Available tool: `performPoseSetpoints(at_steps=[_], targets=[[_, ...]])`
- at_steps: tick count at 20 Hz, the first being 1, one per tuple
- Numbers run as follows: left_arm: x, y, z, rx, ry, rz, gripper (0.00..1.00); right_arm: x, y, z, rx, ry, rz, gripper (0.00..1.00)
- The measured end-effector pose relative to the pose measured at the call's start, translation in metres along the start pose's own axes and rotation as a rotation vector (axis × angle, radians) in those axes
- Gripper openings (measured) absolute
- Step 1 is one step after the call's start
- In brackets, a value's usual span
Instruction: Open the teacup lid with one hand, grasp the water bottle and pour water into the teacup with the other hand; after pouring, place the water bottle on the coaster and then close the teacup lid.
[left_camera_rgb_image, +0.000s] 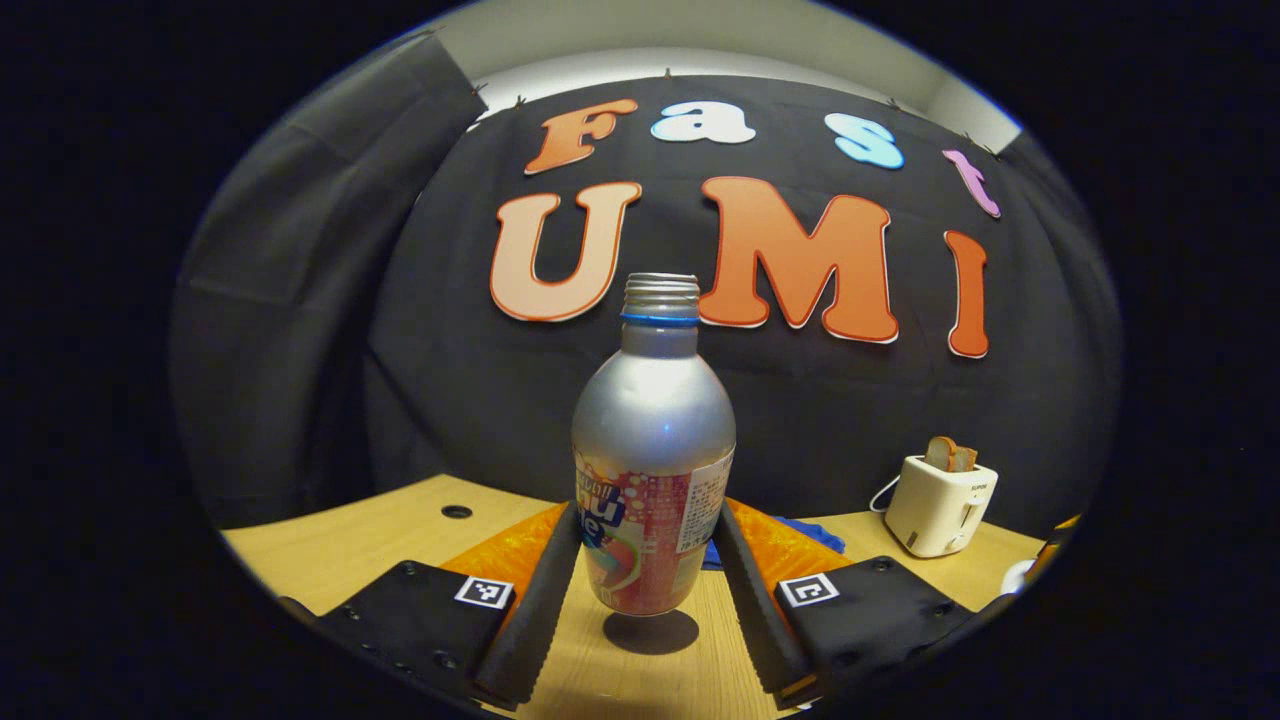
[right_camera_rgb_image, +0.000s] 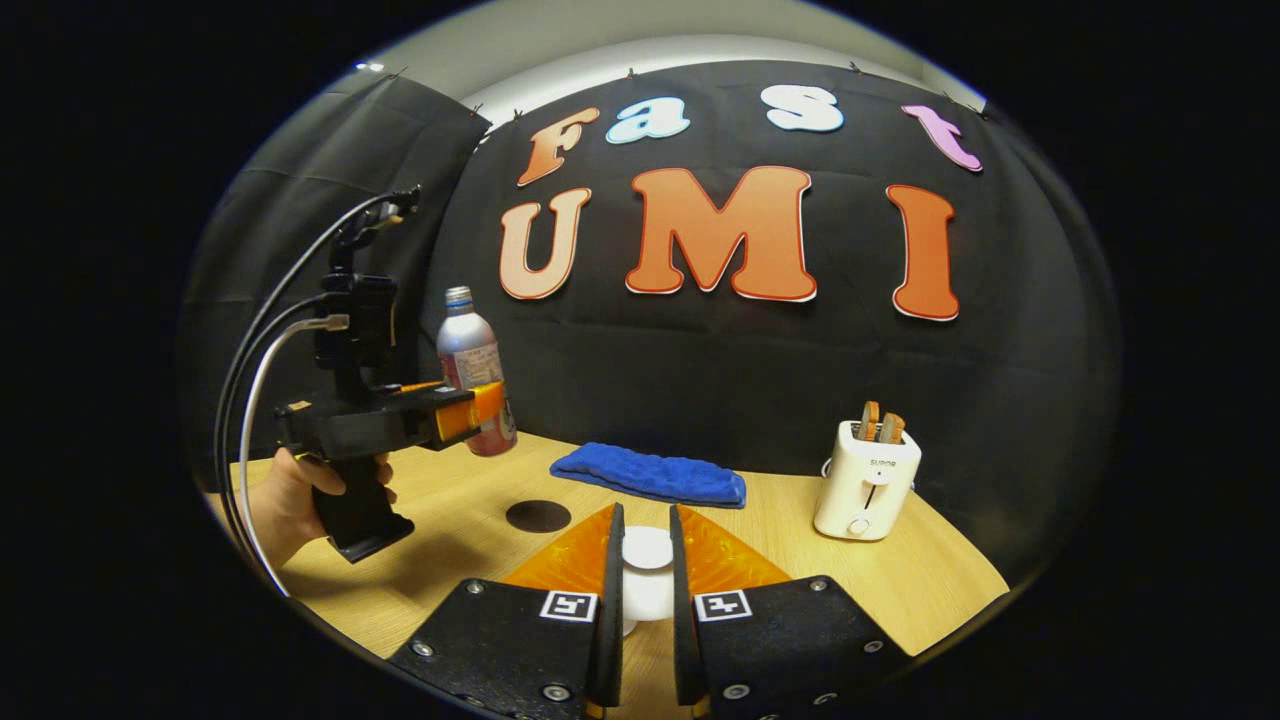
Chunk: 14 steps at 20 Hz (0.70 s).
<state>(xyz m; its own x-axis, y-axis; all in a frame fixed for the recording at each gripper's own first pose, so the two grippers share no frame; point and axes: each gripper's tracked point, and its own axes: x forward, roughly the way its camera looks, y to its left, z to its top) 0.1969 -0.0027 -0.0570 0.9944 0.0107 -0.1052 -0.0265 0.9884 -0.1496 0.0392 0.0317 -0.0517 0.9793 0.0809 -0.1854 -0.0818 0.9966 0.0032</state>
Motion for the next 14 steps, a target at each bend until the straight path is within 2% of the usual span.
performPoseSetpoints(at_steps=[3,4,5,14], targets=[[0.014,-0.008,-0.027,-0.059,0.081,-0.066,0.82,0.007,0.004,-0.007,-0.002,0.018,0.010,0.22],[0.021,-0.007,-0.038,-0.064,0.099,-0.063,0.77,0.011,0.005,-0.009,-0.002,0.025,0.010,0.21],[0.027,-0.006,-0.049,-0.062,0.121,-0.068,0.82,0.014,0.006,-0.012,-0.002,0.032,0.013,0.21],[0.061,0.001,-0.117,-0.019,0.253,-0.069,0.82,0.039,0.020,-0.044,0.010,0.110,0.039,0.21]])
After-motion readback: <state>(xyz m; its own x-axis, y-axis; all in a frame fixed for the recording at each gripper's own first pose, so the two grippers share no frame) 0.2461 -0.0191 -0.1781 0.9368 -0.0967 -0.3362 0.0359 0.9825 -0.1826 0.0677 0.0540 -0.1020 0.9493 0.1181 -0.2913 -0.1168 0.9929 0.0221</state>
